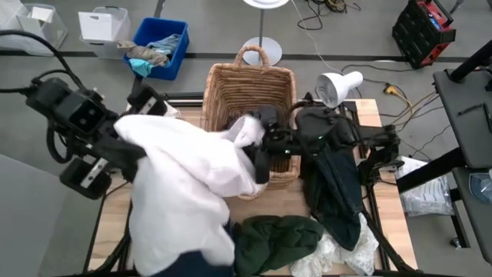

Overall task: Sort clothes
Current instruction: Put the white polo shirt into the blue laundry organizer

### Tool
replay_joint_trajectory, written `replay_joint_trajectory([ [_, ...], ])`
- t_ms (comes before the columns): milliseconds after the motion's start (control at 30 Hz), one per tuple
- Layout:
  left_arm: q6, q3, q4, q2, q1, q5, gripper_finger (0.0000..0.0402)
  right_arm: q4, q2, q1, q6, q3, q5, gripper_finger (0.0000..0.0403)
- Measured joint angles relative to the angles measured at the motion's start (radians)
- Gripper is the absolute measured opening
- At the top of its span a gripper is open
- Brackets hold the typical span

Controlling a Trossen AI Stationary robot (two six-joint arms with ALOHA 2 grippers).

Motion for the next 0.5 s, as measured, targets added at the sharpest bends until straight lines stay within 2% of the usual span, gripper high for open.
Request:
replay_joint_trajectory([
  [233, 0.048, 0.0, 0.03, -0.044, 0.0, -0.012, 0.0, -0.154, 0.003, 0.0, 0.024, 0.0, -0.002, 0.0275],
  [400, 0.085, 0.001, 0.026, -0.075, 0.0, -0.093, 0.0, -0.303, 0.002, 0.0, 0.029, 0.0, -0.003, 0.0324],
  [500, 0.046, 0.0, -0.007, -0.1, 0.0, -0.156, 0.0, -0.427, 0.002, 0.0, 0.047, 0.0, -0.003, 0.0344],
])
